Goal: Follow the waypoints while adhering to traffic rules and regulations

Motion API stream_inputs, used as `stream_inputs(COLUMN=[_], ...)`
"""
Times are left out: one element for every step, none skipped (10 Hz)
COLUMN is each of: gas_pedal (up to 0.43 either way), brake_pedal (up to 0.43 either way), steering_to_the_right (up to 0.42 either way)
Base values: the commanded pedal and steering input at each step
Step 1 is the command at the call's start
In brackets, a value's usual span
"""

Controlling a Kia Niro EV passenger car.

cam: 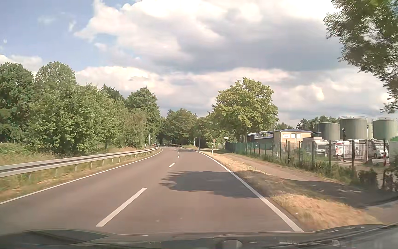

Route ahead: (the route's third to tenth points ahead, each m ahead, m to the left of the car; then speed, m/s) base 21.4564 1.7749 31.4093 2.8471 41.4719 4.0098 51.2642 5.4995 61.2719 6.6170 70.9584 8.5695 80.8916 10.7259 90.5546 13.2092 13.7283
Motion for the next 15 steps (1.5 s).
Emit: stream_inputs(gas_pedal=[0.260, 0.260, 0.260, 0.260, 0.260, 0.260, 0.260, 0.260, 0.260, 0.260, 0.260, 0.260, 0.260, 0.260, 0.260], brake_pedal=[0.000, 0.000, 0.000, 0.000, 0.000, 0.000, 0.000, 0.000, 0.000, 0.000, 0.000, 0.000, 0.000, 0.000, 0.000], steering_to_the_right=[-0.010, -0.010, -0.010, -0.011, -0.011, -0.011, -0.012, -0.012, -0.013, -0.014, -0.014, -0.014, -0.015, -0.016, -0.016])
